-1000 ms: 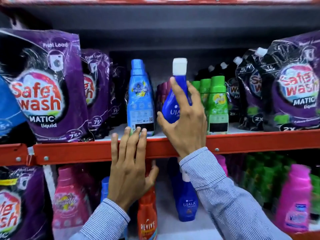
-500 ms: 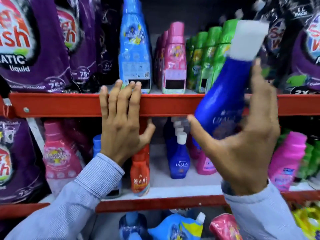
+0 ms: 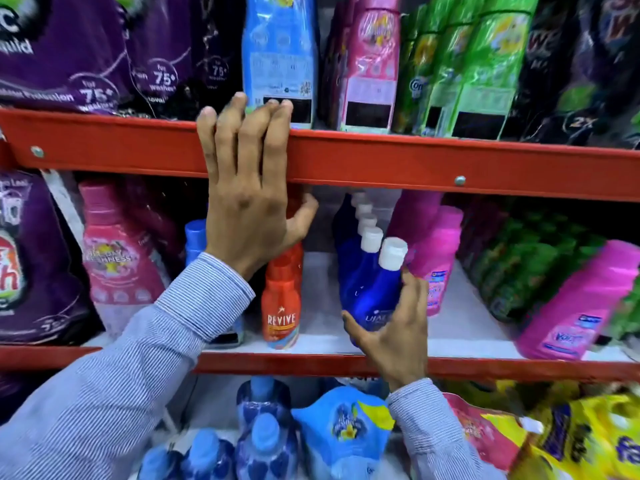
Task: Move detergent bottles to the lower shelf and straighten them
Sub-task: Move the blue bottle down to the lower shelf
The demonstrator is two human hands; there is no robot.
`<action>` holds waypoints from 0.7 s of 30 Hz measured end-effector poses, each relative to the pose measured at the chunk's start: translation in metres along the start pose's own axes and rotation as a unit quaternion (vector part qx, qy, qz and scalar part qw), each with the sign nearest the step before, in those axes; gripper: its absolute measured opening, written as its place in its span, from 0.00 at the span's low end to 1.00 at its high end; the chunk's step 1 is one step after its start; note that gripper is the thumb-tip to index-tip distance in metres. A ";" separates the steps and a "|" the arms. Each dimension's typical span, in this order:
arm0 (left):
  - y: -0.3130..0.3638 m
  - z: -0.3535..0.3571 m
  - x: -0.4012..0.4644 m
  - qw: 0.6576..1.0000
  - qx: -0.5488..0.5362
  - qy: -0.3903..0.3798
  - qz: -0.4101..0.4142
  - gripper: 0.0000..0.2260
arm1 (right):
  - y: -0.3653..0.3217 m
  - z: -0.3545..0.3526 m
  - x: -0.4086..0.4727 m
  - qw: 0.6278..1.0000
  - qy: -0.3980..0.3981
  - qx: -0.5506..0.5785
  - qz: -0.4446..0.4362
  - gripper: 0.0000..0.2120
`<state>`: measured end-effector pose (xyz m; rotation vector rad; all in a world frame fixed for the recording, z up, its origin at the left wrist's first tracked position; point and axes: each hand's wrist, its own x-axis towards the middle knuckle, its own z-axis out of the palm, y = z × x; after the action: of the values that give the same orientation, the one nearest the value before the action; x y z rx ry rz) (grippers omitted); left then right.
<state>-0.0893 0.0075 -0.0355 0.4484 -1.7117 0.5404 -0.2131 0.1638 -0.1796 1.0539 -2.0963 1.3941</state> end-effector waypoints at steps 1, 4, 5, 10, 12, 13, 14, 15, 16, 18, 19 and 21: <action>0.000 0.000 0.000 1.000 0.000 0.000 0.001 0.36 | 0.003 0.005 -0.001 1.000 -0.009 -0.004 0.005 0.42; 0.000 0.000 0.000 1.000 0.006 -0.003 0.003 0.36 | 0.010 0.015 -0.004 0.999 -0.026 -0.009 0.021 0.42; 0.000 0.000 0.000 1.000 0.007 -0.003 0.005 0.36 | 0.011 0.017 -0.005 0.999 -0.027 -0.010 0.026 0.42; -0.001 0.001 0.000 1.000 0.014 -0.006 0.005 0.36 | 0.013 0.021 -0.008 0.999 -0.027 -0.011 0.029 0.41; -0.001 0.001 0.000 1.000 0.017 -0.008 0.003 0.36 | 0.013 0.022 -0.010 0.999 -0.032 -0.010 0.027 0.42; -0.001 0.001 0.000 1.000 0.017 -0.012 0.003 0.36 | 0.014 0.022 -0.010 0.999 -0.034 -0.011 0.026 0.43; -0.001 0.001 0.001 1.000 0.015 -0.017 0.002 0.37 | 0.015 0.022 -0.011 0.999 -0.036 -0.013 0.025 0.44; -0.001 0.000 0.000 1.000 0.013 -0.020 0.002 0.36 | 0.016 0.021 -0.012 0.999 -0.039 -0.015 0.022 0.44; 0.000 0.000 0.000 1.000 0.011 -0.023 0.002 0.36 | 0.017 0.020 -0.012 0.999 -0.044 -0.016 0.019 0.45; 0.002 -0.002 0.001 1.000 0.004 -0.027 -0.001 0.36 | 0.018 0.015 -0.013 0.998 -0.053 -0.015 0.013 0.47; 0.004 -0.004 0.001 1.000 -0.001 -0.030 -0.004 0.37 | 0.020 0.011 -0.013 0.998 -0.052 -0.018 0.009 0.46; 0.010 -0.010 -0.001 0.999 -0.024 -0.033 -0.020 0.37 | 0.022 -0.002 -0.015 0.999 -0.036 -0.025 0.007 0.44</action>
<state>-0.0871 0.0217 -0.0362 0.4705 -1.7710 0.4591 -0.2210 0.1754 -0.2023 1.0876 -2.1810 1.3216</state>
